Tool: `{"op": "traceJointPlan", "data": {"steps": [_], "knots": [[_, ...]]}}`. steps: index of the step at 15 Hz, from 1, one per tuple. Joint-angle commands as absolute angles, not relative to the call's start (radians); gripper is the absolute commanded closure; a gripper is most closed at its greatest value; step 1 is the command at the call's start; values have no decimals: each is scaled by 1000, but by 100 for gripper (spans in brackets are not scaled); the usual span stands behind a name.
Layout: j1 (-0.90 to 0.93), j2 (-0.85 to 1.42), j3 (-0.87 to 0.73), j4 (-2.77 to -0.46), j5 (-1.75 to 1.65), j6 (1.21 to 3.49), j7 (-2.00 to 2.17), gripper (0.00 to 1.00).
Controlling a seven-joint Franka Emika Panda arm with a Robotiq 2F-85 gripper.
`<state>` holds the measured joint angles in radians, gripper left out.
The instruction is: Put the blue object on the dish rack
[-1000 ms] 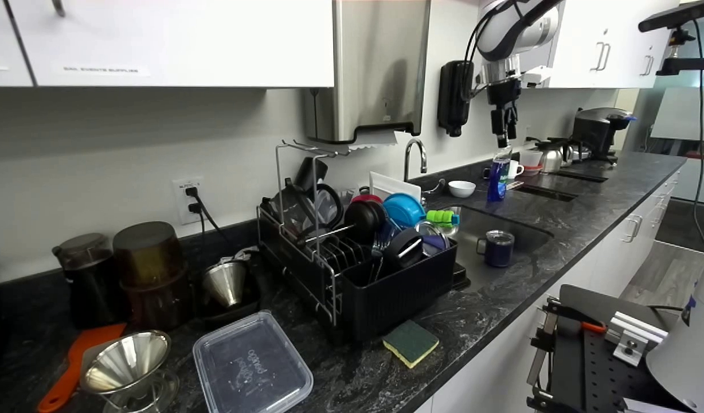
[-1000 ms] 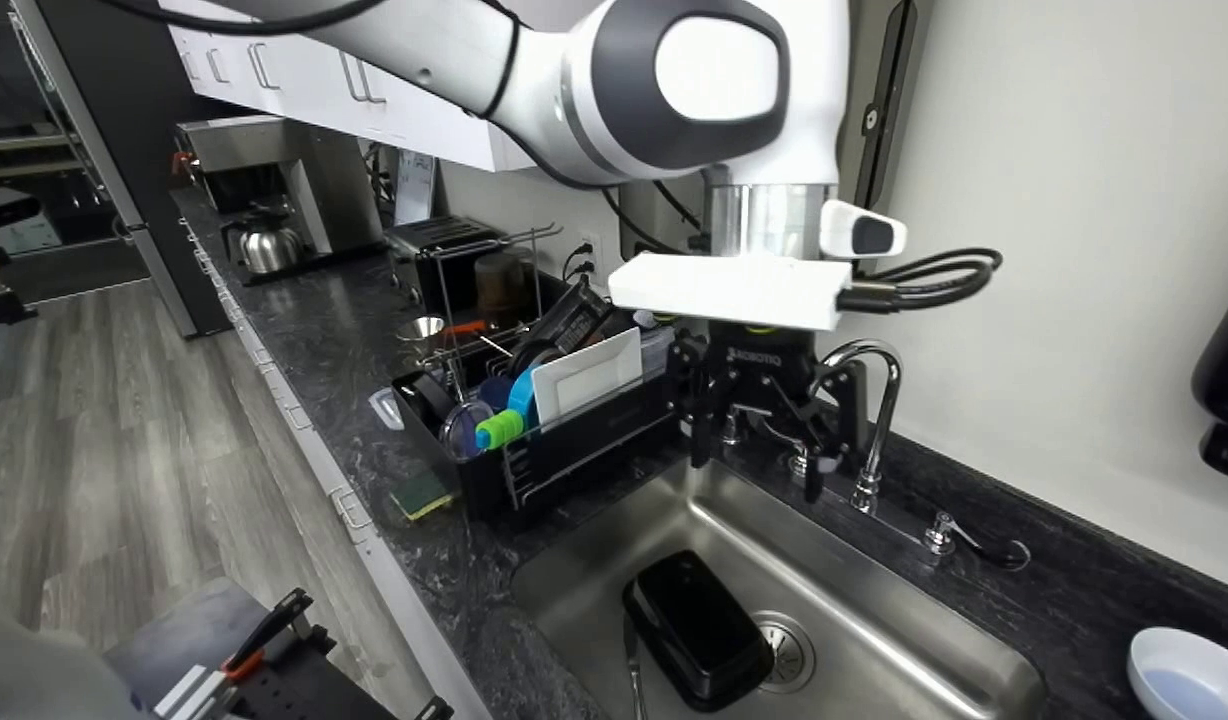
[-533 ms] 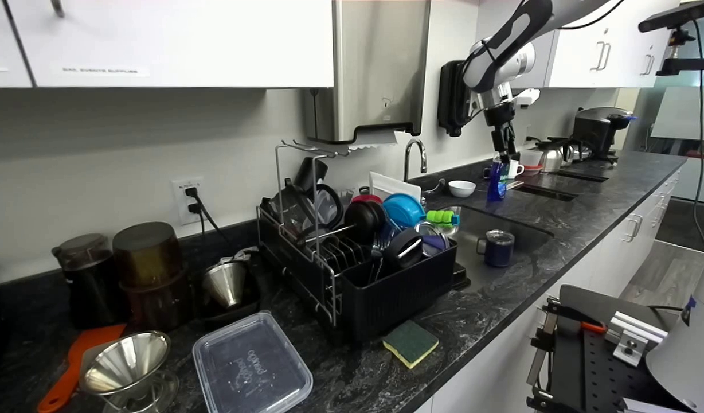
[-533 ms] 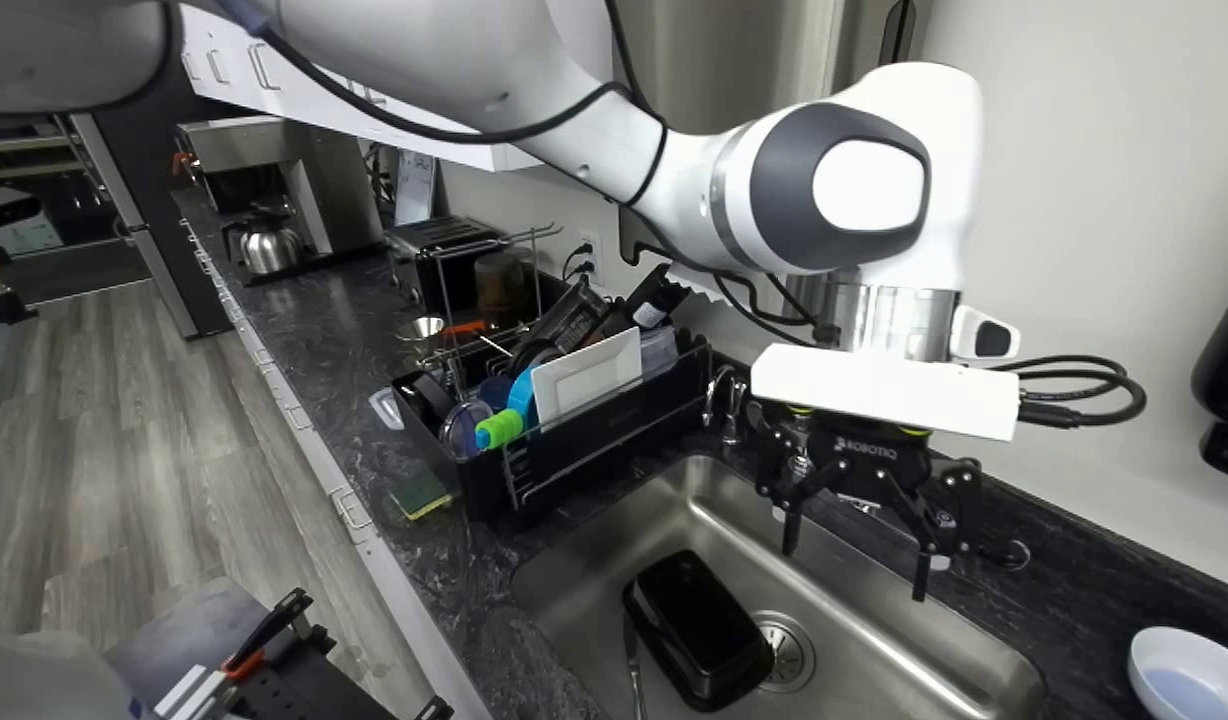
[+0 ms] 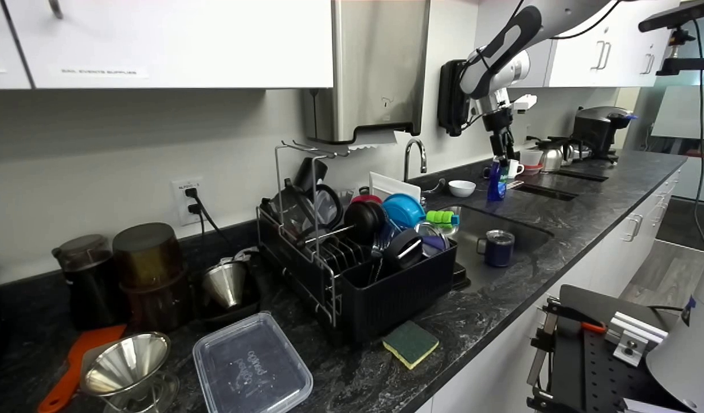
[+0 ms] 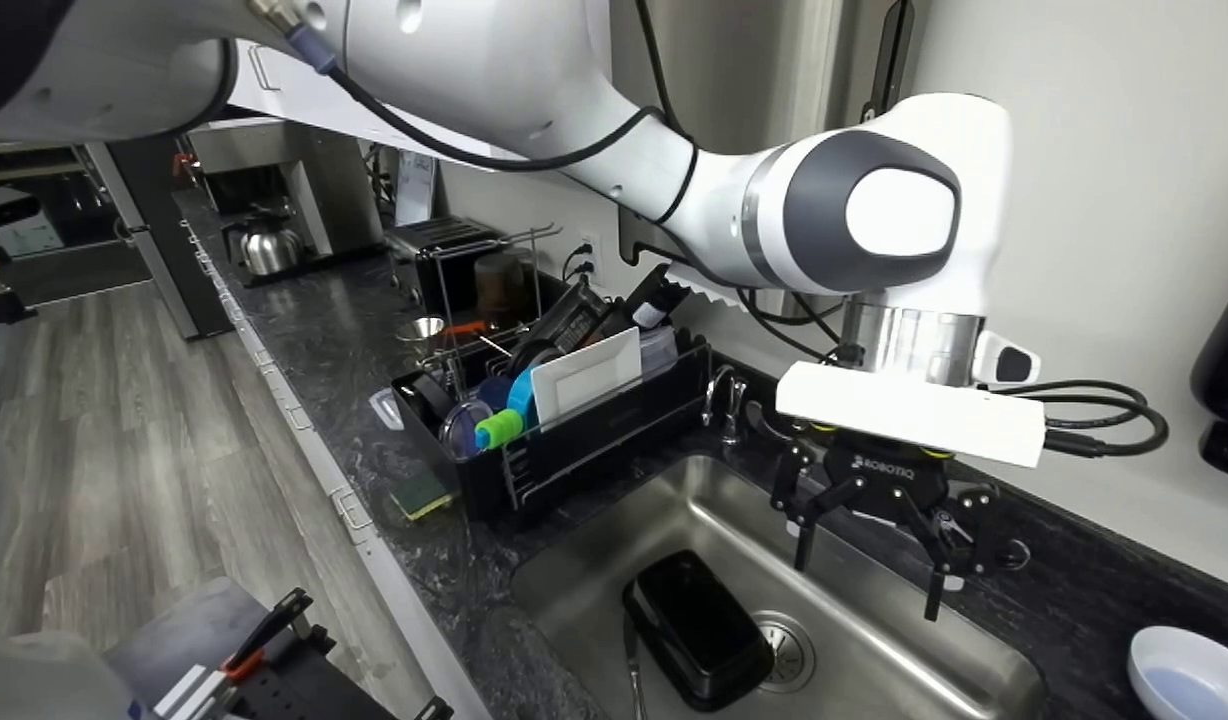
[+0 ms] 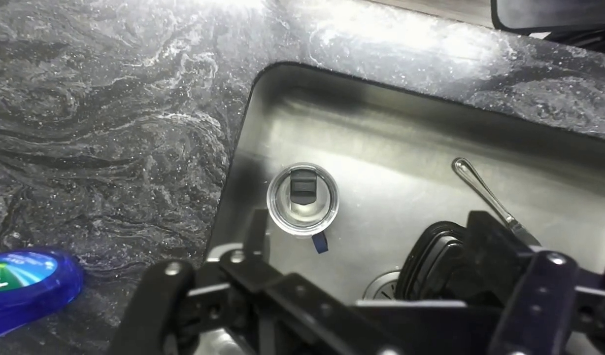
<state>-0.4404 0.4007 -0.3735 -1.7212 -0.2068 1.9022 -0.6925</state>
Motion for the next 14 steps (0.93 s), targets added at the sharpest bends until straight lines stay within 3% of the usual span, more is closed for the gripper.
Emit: {"op": "traceJointPlan", "data": {"steps": [1,8,14], "knots": [[-465,401,-345,-1714,-217,1896,-686,0],[-470,412,-339,-1708,-203,1909,-691,0],[-556,562,-271,-1674,-98,2005,-845,0]]}}
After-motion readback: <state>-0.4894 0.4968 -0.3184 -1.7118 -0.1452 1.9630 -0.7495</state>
